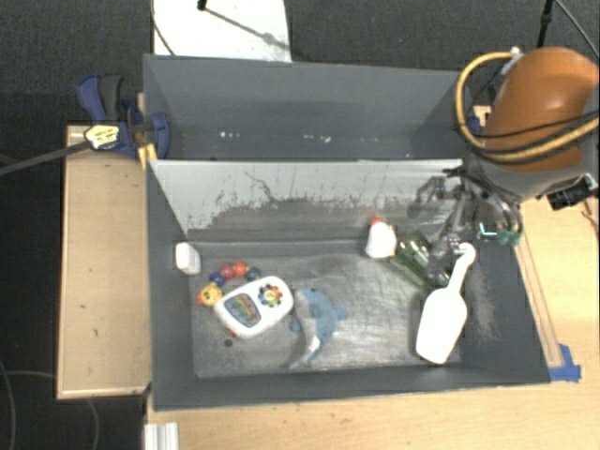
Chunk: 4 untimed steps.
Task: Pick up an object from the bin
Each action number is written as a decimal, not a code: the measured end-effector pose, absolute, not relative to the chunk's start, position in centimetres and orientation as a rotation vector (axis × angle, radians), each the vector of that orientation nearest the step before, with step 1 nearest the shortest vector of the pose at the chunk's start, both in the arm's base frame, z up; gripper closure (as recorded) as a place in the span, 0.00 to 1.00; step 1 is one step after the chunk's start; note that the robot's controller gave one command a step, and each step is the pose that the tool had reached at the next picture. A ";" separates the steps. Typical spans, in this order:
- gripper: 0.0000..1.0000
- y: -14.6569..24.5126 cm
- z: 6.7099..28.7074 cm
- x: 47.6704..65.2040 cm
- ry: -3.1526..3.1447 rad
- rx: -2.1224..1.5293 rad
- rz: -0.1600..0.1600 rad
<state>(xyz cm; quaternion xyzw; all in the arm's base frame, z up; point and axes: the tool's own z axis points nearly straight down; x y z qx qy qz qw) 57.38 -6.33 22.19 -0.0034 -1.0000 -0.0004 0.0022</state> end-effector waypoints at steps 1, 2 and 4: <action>0.00 -6.3 22.7 57.5 -3.146 -0.008 0.001; 0.00 -9.1 16.0 57.0 -3.150 0.031 0.002; 0.00 -12.9 11.7 58.6 -3.150 0.016 0.003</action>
Offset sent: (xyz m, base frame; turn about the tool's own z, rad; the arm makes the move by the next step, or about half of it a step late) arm -0.0147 -0.0625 -0.1519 -0.0524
